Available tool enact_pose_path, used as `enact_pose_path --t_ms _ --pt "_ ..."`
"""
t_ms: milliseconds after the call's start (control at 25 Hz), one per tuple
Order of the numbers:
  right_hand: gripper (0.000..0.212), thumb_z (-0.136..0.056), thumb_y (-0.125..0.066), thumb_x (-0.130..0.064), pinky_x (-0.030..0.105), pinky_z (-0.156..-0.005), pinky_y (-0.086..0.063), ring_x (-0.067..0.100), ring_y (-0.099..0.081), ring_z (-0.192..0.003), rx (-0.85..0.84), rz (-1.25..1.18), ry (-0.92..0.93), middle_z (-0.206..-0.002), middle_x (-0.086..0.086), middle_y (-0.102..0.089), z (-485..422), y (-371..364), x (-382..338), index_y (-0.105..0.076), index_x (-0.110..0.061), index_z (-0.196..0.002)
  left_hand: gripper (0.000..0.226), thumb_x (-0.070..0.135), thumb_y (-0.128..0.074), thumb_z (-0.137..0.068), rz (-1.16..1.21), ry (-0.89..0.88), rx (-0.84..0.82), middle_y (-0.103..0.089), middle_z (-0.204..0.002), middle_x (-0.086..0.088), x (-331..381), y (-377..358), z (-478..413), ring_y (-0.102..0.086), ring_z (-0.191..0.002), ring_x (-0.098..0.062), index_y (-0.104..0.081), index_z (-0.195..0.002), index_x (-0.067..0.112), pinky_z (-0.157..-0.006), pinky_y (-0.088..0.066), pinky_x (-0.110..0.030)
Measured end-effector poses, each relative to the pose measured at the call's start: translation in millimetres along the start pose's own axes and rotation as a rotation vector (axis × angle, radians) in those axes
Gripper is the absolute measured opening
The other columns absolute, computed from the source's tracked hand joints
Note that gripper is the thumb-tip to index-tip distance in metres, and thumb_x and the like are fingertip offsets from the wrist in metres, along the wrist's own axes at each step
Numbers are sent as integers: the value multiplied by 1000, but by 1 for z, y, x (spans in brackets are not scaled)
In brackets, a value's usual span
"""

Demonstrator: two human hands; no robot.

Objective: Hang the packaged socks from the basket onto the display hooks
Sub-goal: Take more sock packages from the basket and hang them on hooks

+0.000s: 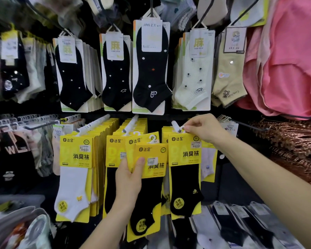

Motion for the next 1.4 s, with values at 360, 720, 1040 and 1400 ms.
enact_pose_path --t_ms 360,720,1040,1400 --pt "15 -80 -72 -14 21 -58 -43 7 -58 -65 53 10 -43 -66 -7 -65 -9 -14 11 -65 -21 -69 13 28 -57 -89 6 7 14 -69 -99 15 3 20 0 -64 -98 -6 -60 -95 40 -90 -52 -41" --pt "12 -86 -61 -34 16 -57 -39 2 -54 -64 148 99 309 -69 -12 -60 36 -14 -19 -64 -26 -77 28 45 -65 -69 106 47 -38 -71 -99 11 9 -9 2 -65 -97 -8 -63 -94 33 -87 -53 -39" --pt "9 -87 -64 -18 16 -61 -42 2 -52 -62 13 161 238 -65 -14 -59 33 -3 -6 -65 -18 -78 11 34 -66 -80 114 146 -125 -72 -89 10 -5 -59 8 -69 -88 -10 -63 -90 31 -74 -56 -30" --pt "20 -85 -62 -18 11 -52 -42 0 -56 -61 65 215 214 -60 -16 -62 0 -3 -13 -63 -26 -67 18 37 -44 -95 70 48 16 -67 -106 11 -5 -8 -1 -61 -101 0 -59 -104 34 -88 -47 -25"
Point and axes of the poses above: each hand's wrist, its own z-axis away from the middle knuckle, its own y-axis out of the back of the hand, x = y × z, the point moved 6 cm from there along -z, towards the middle knuckle
